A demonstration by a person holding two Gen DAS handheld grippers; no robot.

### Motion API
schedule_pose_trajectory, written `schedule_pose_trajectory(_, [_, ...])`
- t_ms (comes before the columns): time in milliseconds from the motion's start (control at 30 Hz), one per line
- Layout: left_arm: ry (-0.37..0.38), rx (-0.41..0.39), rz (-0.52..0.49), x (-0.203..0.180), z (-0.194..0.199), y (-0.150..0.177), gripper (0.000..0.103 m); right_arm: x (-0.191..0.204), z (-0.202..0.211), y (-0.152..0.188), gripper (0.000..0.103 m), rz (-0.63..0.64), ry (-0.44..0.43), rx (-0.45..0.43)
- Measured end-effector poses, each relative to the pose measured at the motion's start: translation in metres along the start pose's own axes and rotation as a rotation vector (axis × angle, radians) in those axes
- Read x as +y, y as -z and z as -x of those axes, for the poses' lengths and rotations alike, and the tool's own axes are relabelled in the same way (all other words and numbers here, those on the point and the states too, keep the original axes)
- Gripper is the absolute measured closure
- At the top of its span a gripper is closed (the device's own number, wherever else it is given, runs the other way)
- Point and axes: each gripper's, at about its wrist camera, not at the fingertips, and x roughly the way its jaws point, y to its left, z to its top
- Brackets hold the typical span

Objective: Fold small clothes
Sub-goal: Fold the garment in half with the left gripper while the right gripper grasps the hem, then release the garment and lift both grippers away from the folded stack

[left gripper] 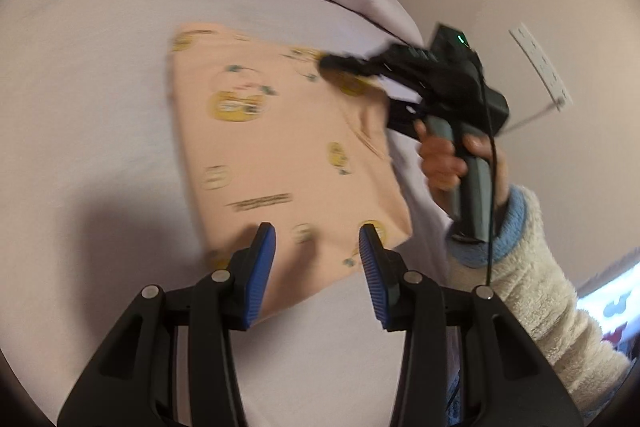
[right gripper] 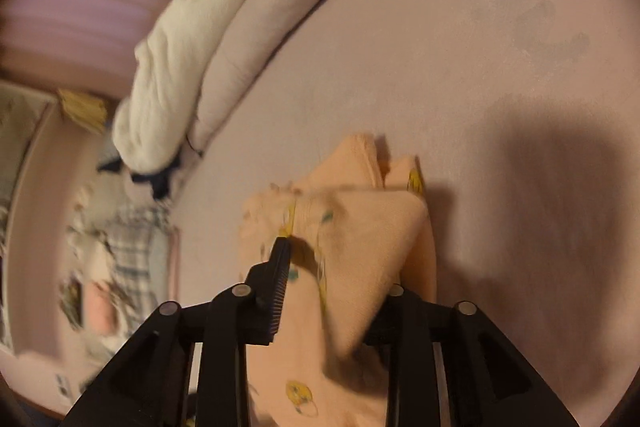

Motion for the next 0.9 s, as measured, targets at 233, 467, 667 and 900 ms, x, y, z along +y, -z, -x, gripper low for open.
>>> schedule_pose_trajectory(233, [-0.042, 0.066, 0.015, 0.002, -0.038, 0.004, 0.060, 0.031, 0.010, -0.012, 0.075, 0.136, -0.072, -0.125])
schedule_pose_trajectory(467, [-0.027, 0.067, 0.034, 0.001, -0.042, 0.001, 0.060, 0.009, 0.029, -0.027, 0.070, 0.079, 0.190, -0.272])
schedule_pose_trajectory(667, [-0.020, 0.065, 0.038, 0.010, -0.032, 0.005, 0.056, 0.022, 0.061, 0.003, 0.070, 0.164, 0.089, -0.289])
schedule_pose_trajectory(900, [-0.048, 0.060, 0.037, 0.009, -0.030, 0.014, 0.056, 0.066, 0.027, 0.045, 0.070, 0.439, 0.180, -0.116])
